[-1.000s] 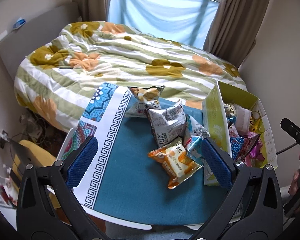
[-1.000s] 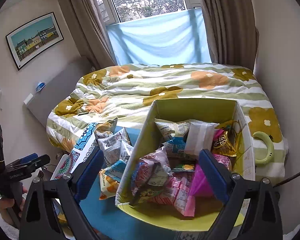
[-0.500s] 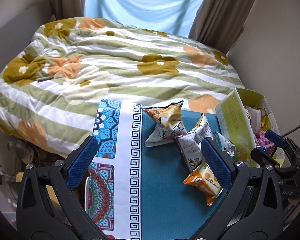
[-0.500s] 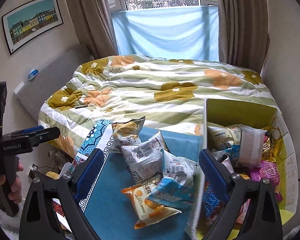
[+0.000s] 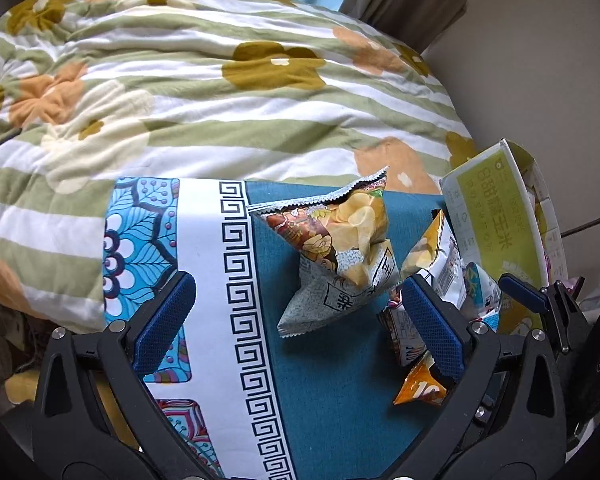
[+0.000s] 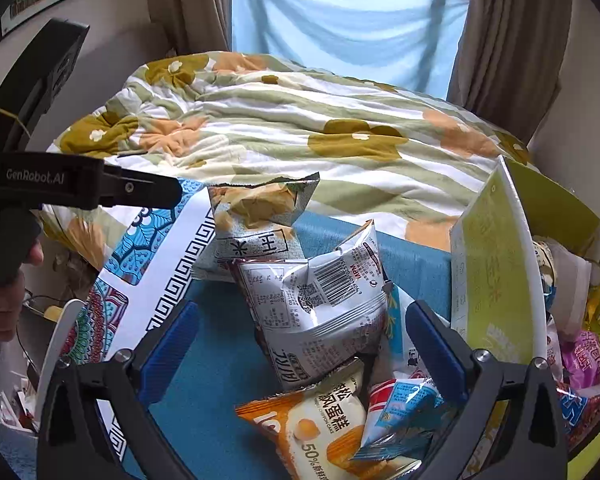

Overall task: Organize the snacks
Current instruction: 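Grasp the orange chip bag with the left tool while the right tool grasps the white TATRE bag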

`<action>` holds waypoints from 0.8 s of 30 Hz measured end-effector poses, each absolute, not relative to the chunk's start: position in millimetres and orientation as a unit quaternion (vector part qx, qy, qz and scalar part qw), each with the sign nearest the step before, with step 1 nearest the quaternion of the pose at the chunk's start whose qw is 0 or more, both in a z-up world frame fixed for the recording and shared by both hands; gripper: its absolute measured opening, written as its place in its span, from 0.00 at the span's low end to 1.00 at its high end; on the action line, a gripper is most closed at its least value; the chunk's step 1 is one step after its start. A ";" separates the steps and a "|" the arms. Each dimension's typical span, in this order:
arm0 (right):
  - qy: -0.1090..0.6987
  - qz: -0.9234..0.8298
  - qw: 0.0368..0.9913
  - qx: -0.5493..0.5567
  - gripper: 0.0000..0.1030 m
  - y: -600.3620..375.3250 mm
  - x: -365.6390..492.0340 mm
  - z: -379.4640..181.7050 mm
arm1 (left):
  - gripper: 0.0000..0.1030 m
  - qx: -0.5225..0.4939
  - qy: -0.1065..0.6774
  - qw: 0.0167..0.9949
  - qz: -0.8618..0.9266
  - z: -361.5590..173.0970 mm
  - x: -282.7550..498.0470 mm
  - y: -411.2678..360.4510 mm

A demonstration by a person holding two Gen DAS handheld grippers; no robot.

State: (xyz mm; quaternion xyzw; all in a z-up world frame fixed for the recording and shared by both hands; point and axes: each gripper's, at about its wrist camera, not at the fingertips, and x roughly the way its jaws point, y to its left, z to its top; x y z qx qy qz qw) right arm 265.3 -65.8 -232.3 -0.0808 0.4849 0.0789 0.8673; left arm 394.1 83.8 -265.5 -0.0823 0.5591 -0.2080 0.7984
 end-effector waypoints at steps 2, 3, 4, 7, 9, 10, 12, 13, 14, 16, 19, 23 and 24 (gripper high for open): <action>0.494 0.077 0.859 -0.106 0.99 -64.0 271.4 -239.5 | 0.99 -0.089 0.564 0.792 -0.215 -276.7 400.6 77.7; 0.493 0.080 0.859 -0.112 1.00 -63.2 272.6 -240.8 | 0.99 -0.091 0.567 0.790 -0.217 -281.3 403.3 74.6; 0.492 0.083 0.859 -0.118 1.00 -62.4 274.3 -242.2 | 0.99 -0.092 0.570 0.786 -0.220 -285.7 405.6 71.6; 0.488 0.092 0.857 -0.140 0.99 -56.3 279.1 -246.5 | 0.99 -0.095 0.578 0.778 -0.227 -296.5 411.0 64.5; 0.487 0.098 0.854 -0.154 0.99 -53.1 282.6 -250.2 | 0.99 -0.100 0.583 0.772 -0.231 -302.5 414.6 61.0; 0.488 0.099 0.852 -0.160 0.99 -52.4 284.9 -252.6 | 0.99 -0.103 0.585 0.770 -0.234 -305.4 416.3 59.1; 0.494 0.102 0.847 -0.167 0.99 -52.3 290.4 -258.0 | 0.89 -0.105 0.590 0.764 -0.239 -310.3 420.0 55.8; 0.497 0.101 0.845 -0.171 0.99 -52.7 293.0 -261.4 | 0.84 -0.104 0.592 0.762 -0.242 -312.7 421.2 53.6; 0.501 0.101 0.842 -0.174 0.99 -53.0 295.9 -265.1 | 0.77 -0.104 0.594 0.758 -0.248 -314.9 421.8 52.5; 0.505 0.106 0.838 -0.178 0.99 -54.2 300.2 -269.7 | 0.62 -0.112 0.598 0.751 -0.259 -318.6 422.7 49.9; 0.512 0.120 0.832 -0.176 0.99 -54.3 305.7 -274.3 | 0.46 -0.107 0.595 0.753 -0.260 -317.0 421.9 48.7; 0.514 0.142 0.824 -0.191 0.99 -48.2 308.7 -279.1 | 0.42 -0.074 0.587 0.768 -0.245 -307.4 418.5 55.2; 0.514 0.147 0.822 -0.194 0.99 -46.9 309.6 -280.4 | 0.42 -0.067 0.586 0.771 -0.240 -305.7 417.5 58.7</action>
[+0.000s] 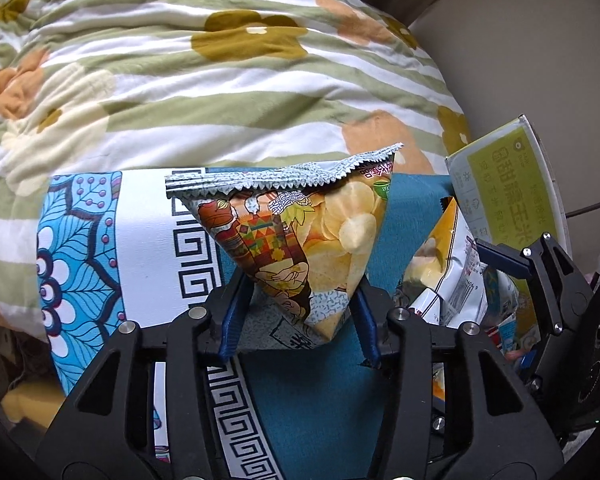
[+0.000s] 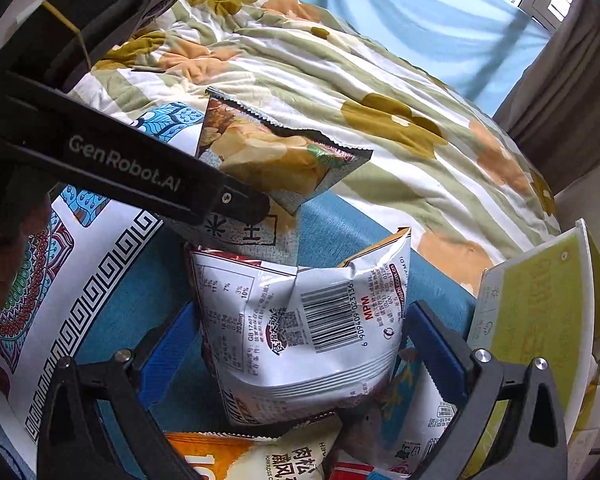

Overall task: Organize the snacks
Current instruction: 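Grasp the orange chip bag with the left tool while the right tool grasps the white TATRE bag, then lift both held bags off the table toward the box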

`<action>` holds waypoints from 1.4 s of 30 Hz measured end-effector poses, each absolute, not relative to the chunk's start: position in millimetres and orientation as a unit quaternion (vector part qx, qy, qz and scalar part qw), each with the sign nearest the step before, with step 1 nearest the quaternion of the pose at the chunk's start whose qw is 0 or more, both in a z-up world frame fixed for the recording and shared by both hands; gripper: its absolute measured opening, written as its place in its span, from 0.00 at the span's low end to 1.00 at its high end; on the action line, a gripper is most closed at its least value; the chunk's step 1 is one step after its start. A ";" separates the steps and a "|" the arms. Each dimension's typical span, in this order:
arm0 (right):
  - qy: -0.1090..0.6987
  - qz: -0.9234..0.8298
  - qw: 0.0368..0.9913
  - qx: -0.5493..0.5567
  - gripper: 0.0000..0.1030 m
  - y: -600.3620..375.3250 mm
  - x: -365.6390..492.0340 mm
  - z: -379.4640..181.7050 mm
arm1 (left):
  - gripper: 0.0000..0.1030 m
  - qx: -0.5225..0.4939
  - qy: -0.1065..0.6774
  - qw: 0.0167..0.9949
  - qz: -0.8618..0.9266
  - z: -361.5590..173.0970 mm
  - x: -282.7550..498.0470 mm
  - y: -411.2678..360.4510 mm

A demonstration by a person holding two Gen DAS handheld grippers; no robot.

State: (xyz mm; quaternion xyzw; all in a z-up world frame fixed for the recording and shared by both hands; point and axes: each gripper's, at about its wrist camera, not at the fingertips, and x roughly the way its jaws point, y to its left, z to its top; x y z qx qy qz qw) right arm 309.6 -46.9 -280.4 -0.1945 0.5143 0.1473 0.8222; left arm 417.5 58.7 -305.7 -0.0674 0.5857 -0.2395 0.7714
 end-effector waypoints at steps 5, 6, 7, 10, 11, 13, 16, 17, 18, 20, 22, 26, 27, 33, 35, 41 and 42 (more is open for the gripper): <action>0.515 0.163 0.815 -0.210 1.00 -41.8 315.8 -286.8 | 0.41 -0.059 0.587 0.779 -0.214 -302.1 410.6 84.7; 0.517 0.167 0.812 -0.212 1.00 -40.9 317.3 -288.7 | 0.41 -0.061 0.588 0.779 -0.210 -301.9 409.0 89.5; 0.517 0.168 0.811 -0.216 1.00 -39.7 318.4 -289.8 | 0.41 -0.063 0.589 0.778 -0.207 -301.9 407.2 93.8; 0.519 0.175 0.807 -0.223 1.00 -36.7 322.3 -292.2 | 0.41 -0.063 0.591 0.780 -0.197 -301.2 400.5 102.9; 0.521 0.176 0.804 -0.226 1.00 -35.5 324.4 -293.4 | 0.41 -0.062 0.591 0.780 -0.194 -300.6 397.1 105.6; 0.528 0.179 0.798 -0.231 1.00 -33.3 327.7 -296.0 | 0.41 -0.062 0.592 0.781 -0.190 -299.3 391.7 109.9; 0.533 0.182 0.790 -0.243 1.00 -29.1 329.3 -298.8 | 0.41 -0.063 0.594 0.781 -0.184 -298.7 384.6 115.3; 0.534 0.183 0.787 -0.248 1.00 -27.5 329.1 -299.9 | 0.41 -0.063 0.594 0.781 -0.182 -298.7 382.7 116.2; 0.535 0.182 0.785 -0.256 1.00 -26.4 328.3 -301.4 | 0.41 -0.062 0.594 0.781 -0.180 -298.3 381.1 117.8; 0.534 0.183 0.780 -0.271 1.00 -24.0 327.1 -304.0 | 0.41 -0.062 0.595 0.782 -0.177 -297.2 378.3 120.5; 0.533 0.182 0.775 -0.286 1.00 -20.5 326.8 -306.8 | 0.41 -0.063 0.594 0.783 -0.175 -295.9 375.8 122.4; 0.536 0.166 0.753 -0.344 1.00 -11.4 325.3 -320.3 | 0.41 -0.065 0.594 0.783 -0.172 -295.0 371.8 124.1; 0.537 0.165 0.747 -0.357 1.00 -8.9 324.5 -324.1 | 0.41 -0.065 0.594 0.783 -0.171 -294.9 370.9 124.7; 0.543 0.198 0.754 -0.312 0.88 -11.4 323.8 -318.0 | 0.36 -0.071 0.594 0.783 -0.169 -294.1 366.0 130.7; 0.545 0.198 0.755 -0.306 0.77 -10.1 323.2 -318.4 | 0.32 -0.072 0.595 0.783 -0.169 -293.6 364.6 132.2; 0.542 0.202 0.770 -0.270 0.69 -4.8 317.3 -310.5 | 0.27 -0.078 0.587 0.788 -0.166 -284.7 358.5 138.8; 0.542 0.201 0.773 -0.262 0.69 -3.5 315.5 -308.7 | 0.27 -0.081 0.585 0.790 -0.166 -282.4 358.1 141.2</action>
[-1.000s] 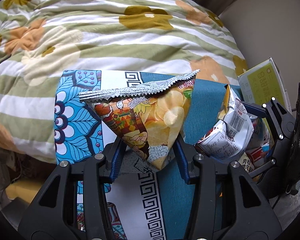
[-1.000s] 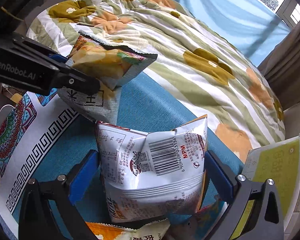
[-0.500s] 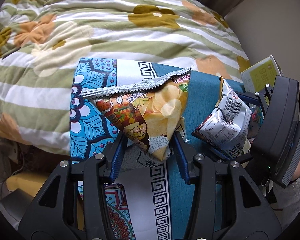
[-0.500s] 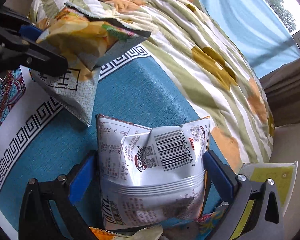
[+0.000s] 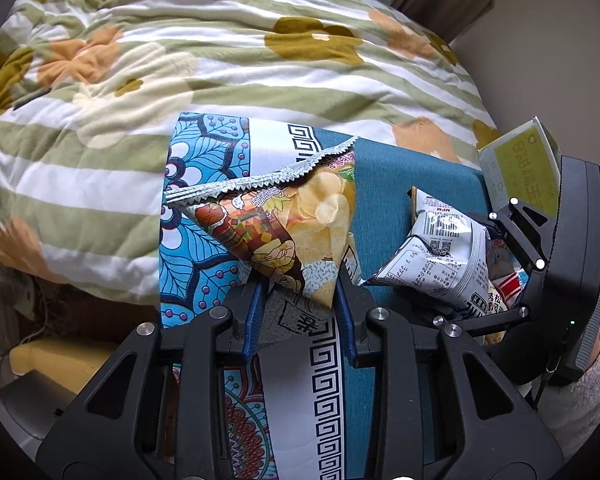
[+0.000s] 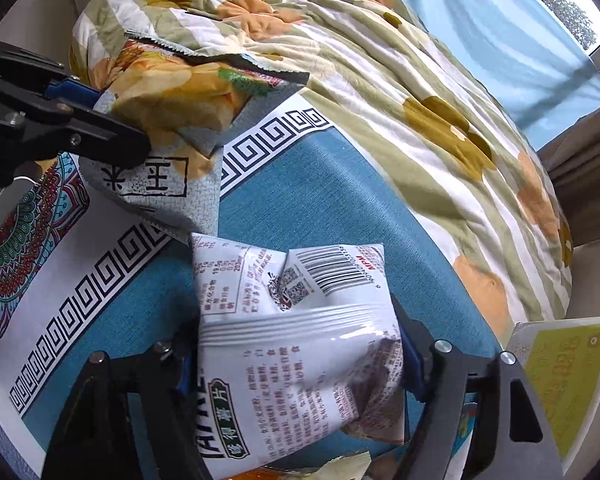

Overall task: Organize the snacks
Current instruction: 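Lift both held bags off the table toward the box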

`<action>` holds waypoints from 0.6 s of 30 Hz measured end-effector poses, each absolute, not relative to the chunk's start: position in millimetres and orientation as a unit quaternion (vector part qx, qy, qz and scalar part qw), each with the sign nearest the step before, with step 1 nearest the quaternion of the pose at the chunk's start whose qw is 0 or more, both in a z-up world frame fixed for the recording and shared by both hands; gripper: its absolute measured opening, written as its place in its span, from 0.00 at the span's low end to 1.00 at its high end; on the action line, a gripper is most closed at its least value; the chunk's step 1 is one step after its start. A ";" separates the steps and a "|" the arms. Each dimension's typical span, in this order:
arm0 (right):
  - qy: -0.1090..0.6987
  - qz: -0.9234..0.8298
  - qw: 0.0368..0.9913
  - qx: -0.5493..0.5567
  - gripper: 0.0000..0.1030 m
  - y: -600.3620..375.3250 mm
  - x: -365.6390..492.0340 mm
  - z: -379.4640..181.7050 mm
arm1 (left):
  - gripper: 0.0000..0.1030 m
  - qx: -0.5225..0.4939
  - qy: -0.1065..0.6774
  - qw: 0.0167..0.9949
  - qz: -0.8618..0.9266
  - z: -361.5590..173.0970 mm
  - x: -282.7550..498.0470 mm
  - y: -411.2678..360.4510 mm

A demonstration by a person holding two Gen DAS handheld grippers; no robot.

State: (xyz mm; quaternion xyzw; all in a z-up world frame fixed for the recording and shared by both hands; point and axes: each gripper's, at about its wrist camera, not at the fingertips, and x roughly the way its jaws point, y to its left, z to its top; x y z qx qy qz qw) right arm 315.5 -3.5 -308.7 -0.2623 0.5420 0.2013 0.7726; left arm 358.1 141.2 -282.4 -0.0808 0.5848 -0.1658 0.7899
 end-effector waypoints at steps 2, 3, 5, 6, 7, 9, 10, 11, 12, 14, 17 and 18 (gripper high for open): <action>0.544 0.203 0.778 -0.242 0.69 -2.1 311.6 -303.5 | 0.26 -0.087 0.580 0.793 -0.165 -277.7 357.3 145.3; 0.543 0.203 0.780 -0.235 0.69 -1.6 309.7 -300.5 | 0.26 -0.090 0.577 0.795 -0.165 -275.6 356.7 147.0; 0.541 0.200 0.785 -0.226 0.69 -0.6 306.5 -295.3 | 0.26 -0.099 0.574 0.796 -0.165 -271.6 355.5 151.1; 0.541 0.200 0.786 -0.221 0.69 -0.5 305.4 -292.7 | 0.26 -0.104 0.572 0.797 -0.166 -269.3 354.9 152.8; 0.541 0.199 0.788 -0.215 0.69 -0.8 303.6 -289.9 | 0.25 -0.107 0.569 0.798 -0.166 -266.6 354.0 154.3; 0.540 0.197 0.793 -0.204 0.69 -2.7 300.8 -283.7 | 0.25 -0.110 0.562 0.803 -0.168 -258.7 351.8 157.5; 0.539 0.195 0.795 -0.199 0.69 -3.9 298.8 -279.9 | 0.25 -0.112 0.557 0.805 -0.169 -253.6 350.7 158.1; 0.537 0.192 0.798 -0.195 0.69 -5.6 297.0 -276.3 | 0.25 -0.114 0.552 0.808 -0.171 -247.6 349.7 158.8; 0.536 0.188 0.801 -0.191 0.69 -7.4 295.1 -272.0 | 0.25 -0.117 0.546 0.811 -0.173 -241.2 348.5 159.5; 0.532 0.183 0.806 -0.181 0.69 -12.8 292.3 -262.7 | 0.25 -0.118 0.534 0.818 -0.179 -226.5 346.1 159.7; 0.525 0.173 0.817 -0.166 0.69 -21.3 285.5 -245.4 | 0.25 -0.119 0.517 0.826 -0.191 -202.2 342.9 154.7; 0.521 0.167 0.821 -0.162 0.69 -24.6 282.2 -238.5 | 0.25 -0.117 0.510 0.829 -0.197 -193.7 342.1 151.7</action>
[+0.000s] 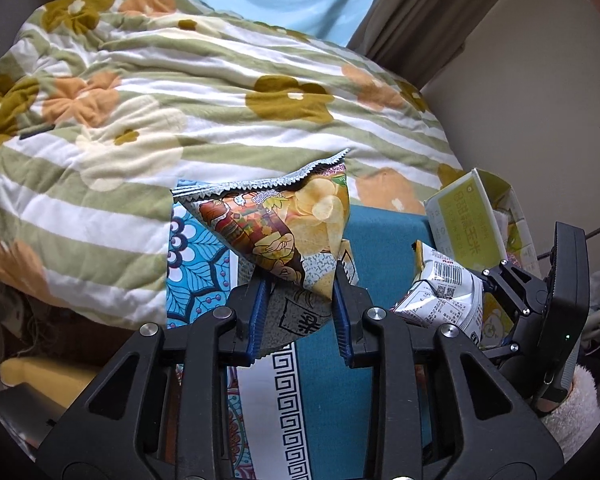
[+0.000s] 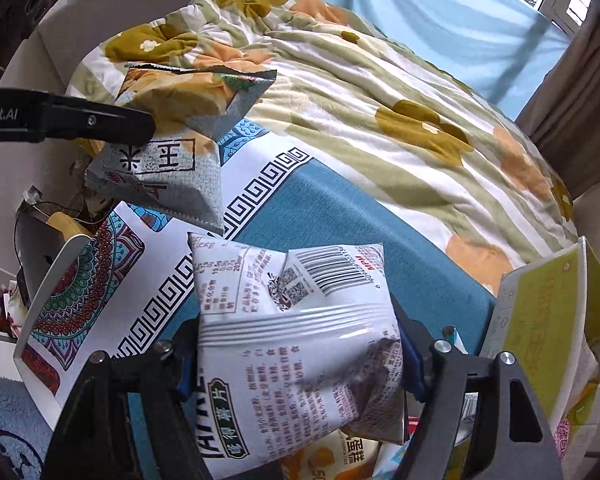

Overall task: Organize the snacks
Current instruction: 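Lift both held bags off the table toward the box, then carry both bags over the box while the left tool releases the chip bag inside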

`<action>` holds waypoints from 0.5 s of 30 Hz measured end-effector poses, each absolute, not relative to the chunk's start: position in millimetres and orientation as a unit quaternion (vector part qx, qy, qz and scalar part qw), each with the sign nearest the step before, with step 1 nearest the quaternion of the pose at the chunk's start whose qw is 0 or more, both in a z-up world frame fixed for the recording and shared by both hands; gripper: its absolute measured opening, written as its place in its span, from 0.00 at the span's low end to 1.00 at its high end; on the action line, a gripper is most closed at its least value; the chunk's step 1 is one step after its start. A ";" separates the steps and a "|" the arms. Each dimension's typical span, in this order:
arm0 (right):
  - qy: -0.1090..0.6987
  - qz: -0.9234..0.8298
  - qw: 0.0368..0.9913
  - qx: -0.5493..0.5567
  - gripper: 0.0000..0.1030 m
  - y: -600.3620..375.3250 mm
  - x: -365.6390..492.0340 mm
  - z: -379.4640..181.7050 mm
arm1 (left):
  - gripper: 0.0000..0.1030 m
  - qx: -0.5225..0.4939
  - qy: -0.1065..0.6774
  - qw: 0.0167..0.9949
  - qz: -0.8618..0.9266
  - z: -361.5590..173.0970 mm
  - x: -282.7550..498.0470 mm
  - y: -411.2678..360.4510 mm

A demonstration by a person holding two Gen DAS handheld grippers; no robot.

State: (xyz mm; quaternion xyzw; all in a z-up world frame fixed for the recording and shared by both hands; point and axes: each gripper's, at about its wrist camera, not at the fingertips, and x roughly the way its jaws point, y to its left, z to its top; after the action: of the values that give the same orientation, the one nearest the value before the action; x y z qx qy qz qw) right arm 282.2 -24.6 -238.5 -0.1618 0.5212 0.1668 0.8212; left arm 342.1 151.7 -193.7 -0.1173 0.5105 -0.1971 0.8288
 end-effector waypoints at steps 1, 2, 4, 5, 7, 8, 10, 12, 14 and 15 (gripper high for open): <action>0.518 0.161 0.825 -0.157 0.69 -28.2 278.4 -231.0 | 0.25 -0.114 0.504 0.832 -0.203 -184.1 341.3 146.8; 0.513 0.155 0.830 -0.152 0.69 -32.6 274.8 -222.5 | 0.25 -0.109 0.497 0.835 -0.208 -174.1 340.3 141.5; 0.501 0.145 0.842 -0.137 0.69 -43.9 269.1 -202.6 | 0.25 -0.101 0.482 0.842 -0.221 -154.6 338.6 129.6; 0.494 0.141 0.848 -0.130 0.69 -50.0 265.7 -192.0 | 0.25 -0.099 0.474 0.845 -0.228 -144.4 337.4 123.2; 0.479 0.129 0.860 -0.120 0.69 -62.9 257.6 -170.2 | 0.25 -0.091 0.460 0.849 -0.242 -125.2 334.5 106.2; 0.473 0.121 0.865 -0.116 0.69 -70.3 254.9 -160.2 | 0.25 -0.088 0.453 0.852 -0.249 -115.9 332.9 96.0; 0.461 0.105 0.875 -0.104 0.69 -88.9 249.1 -141.2 | 0.25 -0.083 0.438 0.856 -0.262 -99.0 329.1 75.7; 0.451 0.090 0.883 -0.090 0.69 -110.5 242.4 -122.1 | 0.25 -0.077 0.427 0.859 -0.273 -84.6 324.8 52.1; 0.441 0.073 0.891 -0.075 0.69 -137.1 236.8 -105.5 | 0.25 -0.075 0.419 0.858 -0.287 -73.2 319.2 26.2; 0.437 0.064 0.894 -0.068 0.69 -151.1 233.9 -98.2 | 0.25 -0.076 0.417 0.856 -0.295 -68.9 316.4 12.4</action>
State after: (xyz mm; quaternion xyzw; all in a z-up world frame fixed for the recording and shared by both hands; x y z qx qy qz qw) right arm 233.9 -151.1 -98.2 -0.0682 0.4374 0.0638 0.8944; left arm 316.4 12.4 -68.9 -0.0758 0.4168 -0.2950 0.8564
